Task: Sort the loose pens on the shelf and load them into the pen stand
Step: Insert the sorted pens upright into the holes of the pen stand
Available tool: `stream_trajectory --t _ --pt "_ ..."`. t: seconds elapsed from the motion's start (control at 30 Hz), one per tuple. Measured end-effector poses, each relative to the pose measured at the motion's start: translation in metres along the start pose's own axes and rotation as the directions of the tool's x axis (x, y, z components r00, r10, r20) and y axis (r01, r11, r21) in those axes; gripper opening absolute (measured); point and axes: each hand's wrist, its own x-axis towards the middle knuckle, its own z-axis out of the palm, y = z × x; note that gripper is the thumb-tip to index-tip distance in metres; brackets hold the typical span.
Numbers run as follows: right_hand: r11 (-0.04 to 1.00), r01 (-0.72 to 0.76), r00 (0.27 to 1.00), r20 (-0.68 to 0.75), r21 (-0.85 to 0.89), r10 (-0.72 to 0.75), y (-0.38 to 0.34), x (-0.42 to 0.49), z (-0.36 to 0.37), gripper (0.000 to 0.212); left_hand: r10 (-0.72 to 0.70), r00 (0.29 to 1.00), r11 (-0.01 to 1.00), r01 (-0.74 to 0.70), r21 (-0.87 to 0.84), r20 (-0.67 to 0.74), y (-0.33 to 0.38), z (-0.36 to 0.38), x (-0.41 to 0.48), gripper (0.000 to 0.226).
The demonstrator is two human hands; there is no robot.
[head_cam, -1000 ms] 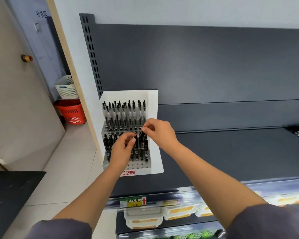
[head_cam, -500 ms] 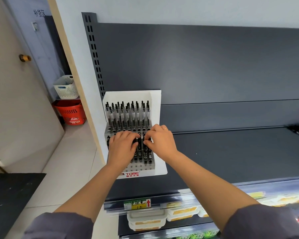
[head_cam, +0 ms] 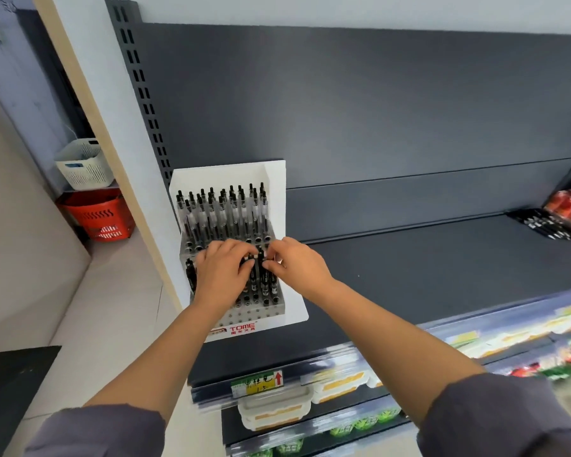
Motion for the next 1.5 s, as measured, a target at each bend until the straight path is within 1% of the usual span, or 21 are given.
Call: stream_trajectory --t 0.07,0.2,0.33,0.47,0.57,0.7,0.77,0.9,1.07,1.13,1.23,1.33,1.5 --pt "1.000 -0.003 0.999 -0.033 0.024 0.004 0.007 -0.005 -0.008 0.023 0.014 1.000 1.000 -0.014 -0.016 -0.023 0.009 -0.001 0.004 0.016" --pt "0.999 -0.018 0.998 -0.060 -0.031 0.016 0.043 -0.026 -0.033 0.023 0.090 0.994 0.996 -0.091 -0.006 -0.055 0.047 0.006 0.013 0.012" --pt "0.991 -0.037 0.994 -0.102 -0.127 0.024 0.103 -0.058 -0.073 0.023 0.242 0.970 0.970 -0.241 0.028 -0.033 0.119 0.033 0.024 0.009" --pt "0.969 -0.044 0.990 -0.142 -0.241 0.010 0.175 -0.099 -0.125 0.025 0.342 0.940 0.939 -0.342 0.045 0.002 0.207 0.070 0.035 0.009" --pt "0.959 -0.117 0.983 -0.170 -0.257 0.074 0.237 -0.136 -0.165 0.025 0.406 0.913 0.913 -0.407 0.009 0.033 0.277 0.106 0.040 0.010" --pt "0.945 -0.261 0.954 -0.200 -0.197 0.222 0.308 -0.173 -0.200 0.022 0.438 0.888 0.895 -0.416 -0.162 0.141 0.353 0.150 0.046 0.017" --pt "0.934 -0.313 0.938 -0.209 -0.175 0.275 0.341 -0.186 -0.216 0.022 0.465 0.864 0.881 -0.430 -0.198 0.192 0.385 0.173 0.052 0.019" --pt "0.906 -0.392 0.908 -0.226 -0.160 0.353 0.403 -0.195 -0.239 0.022 0.502 0.831 0.860 -0.450 -0.242 0.238 0.434 0.218 0.077 0.018" --pt "0.860 -0.485 0.869 -0.199 -0.160 0.453 0.490 -0.177 -0.261 0.023 0.533 0.800 0.841 -0.464 -0.280 0.275 0.486 0.286 0.135 0.018" --pt "0.845 -0.512 0.856 -0.177 -0.153 0.486 0.514 -0.171 -0.270 0.023 0.537 0.787 0.838 -0.456 -0.300 0.303 0.501 0.304 0.152 0.018" --pt "0.816 -0.559 0.829 -0.109 -0.145 0.549 0.564 -0.154 -0.289 0.025 0.553 0.735 0.831 -0.458 -0.315 0.392 0.532 0.347 0.191 0.021" --pt "0.784 -0.610 0.792 -0.087 -0.119 0.604 0.608 -0.144 -0.305 0.027 0.550 0.678 0.835 -0.454 -0.309 0.488 0.560 0.380 0.219 0.027" --pt "0.755 -0.643 0.762 -0.010 -0.133 0.647 0.677 -0.129 -0.313 0.032 0.491 0.628 0.863 -0.444 -0.240 0.603 0.593 0.435 0.243 0.036"
